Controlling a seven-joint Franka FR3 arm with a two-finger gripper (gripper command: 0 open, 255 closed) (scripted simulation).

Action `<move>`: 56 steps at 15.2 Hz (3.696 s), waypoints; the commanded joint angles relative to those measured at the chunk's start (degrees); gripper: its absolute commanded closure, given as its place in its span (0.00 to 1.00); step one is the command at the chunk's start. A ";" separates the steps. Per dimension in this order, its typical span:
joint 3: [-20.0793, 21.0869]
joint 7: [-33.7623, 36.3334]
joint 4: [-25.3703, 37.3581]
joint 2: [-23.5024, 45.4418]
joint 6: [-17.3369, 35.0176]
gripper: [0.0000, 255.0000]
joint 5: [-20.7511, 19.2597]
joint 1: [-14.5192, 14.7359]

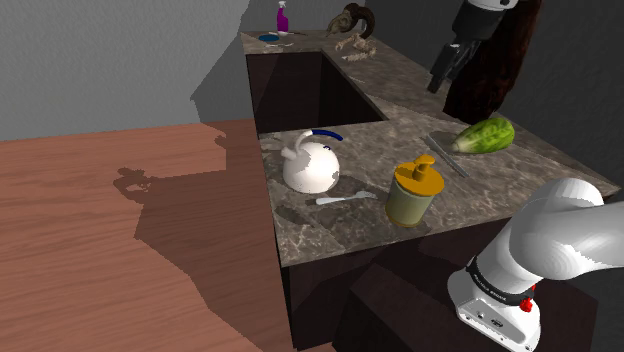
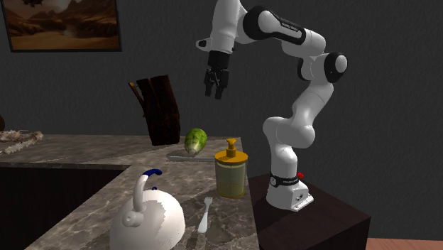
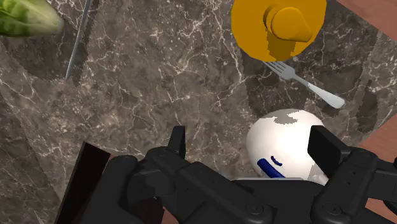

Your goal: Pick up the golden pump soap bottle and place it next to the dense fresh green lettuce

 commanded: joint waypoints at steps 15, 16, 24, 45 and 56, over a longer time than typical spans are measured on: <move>3.93 9.82 -25.10 -8.57 10.37 0.00 7.08 0.91; 3.94 9.82 -25.85 -8.53 11.16 0.00 7.08 0.92; 3.98 9.82 -29.89 -7.99 15.74 0.00 7.13 0.96; 3.97 9.87 -25.33 -8.12 11.05 1.00 7.11 0.96; 3.96 9.96 -16.30 -7.00 3.14 1.00 7.08 0.96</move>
